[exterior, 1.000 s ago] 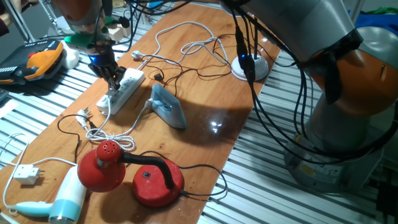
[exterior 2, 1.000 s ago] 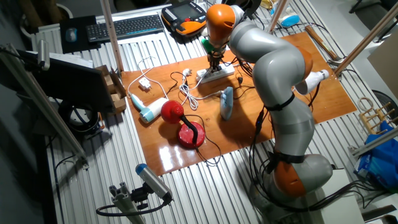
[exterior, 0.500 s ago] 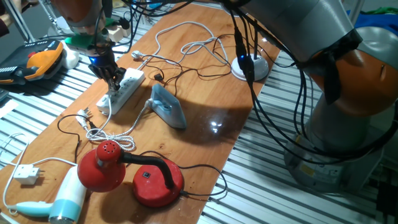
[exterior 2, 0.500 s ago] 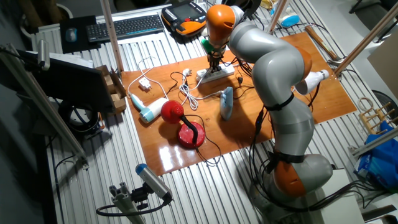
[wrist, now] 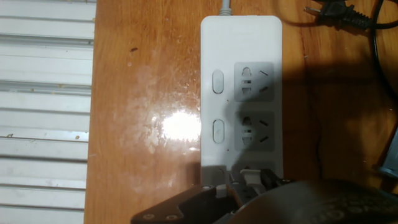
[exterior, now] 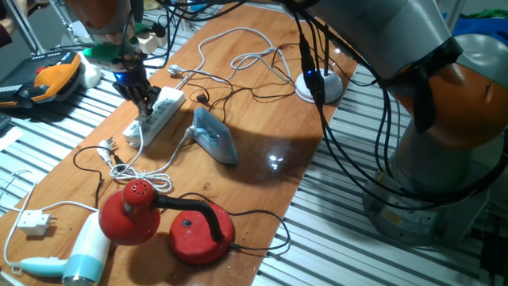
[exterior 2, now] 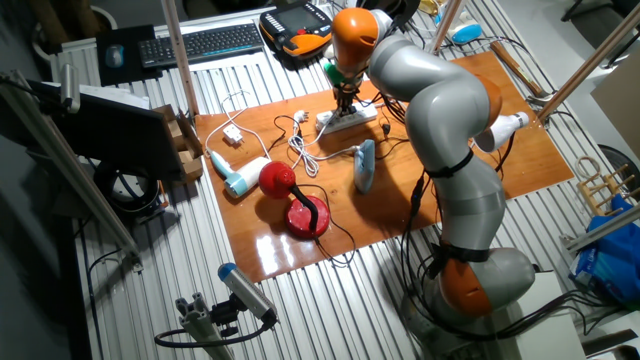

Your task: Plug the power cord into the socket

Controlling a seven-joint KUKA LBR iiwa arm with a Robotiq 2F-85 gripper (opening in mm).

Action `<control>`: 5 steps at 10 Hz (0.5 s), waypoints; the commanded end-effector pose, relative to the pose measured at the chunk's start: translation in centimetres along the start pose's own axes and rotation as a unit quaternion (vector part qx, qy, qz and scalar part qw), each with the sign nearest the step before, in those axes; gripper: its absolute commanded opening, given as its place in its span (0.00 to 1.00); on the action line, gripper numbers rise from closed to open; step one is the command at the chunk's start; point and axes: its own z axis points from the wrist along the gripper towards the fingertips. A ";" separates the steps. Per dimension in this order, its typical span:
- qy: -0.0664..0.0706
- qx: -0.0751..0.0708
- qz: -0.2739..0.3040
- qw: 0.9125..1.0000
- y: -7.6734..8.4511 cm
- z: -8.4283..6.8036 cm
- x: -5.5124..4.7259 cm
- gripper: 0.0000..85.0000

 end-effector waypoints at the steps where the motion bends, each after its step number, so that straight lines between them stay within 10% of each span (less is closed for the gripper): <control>1: 0.000 0.000 0.000 1.000 0.0 0.1 -0.1 0.00; 5: 0.000 -0.001 0.003 1.000 0.1 0.4 0.0 0.00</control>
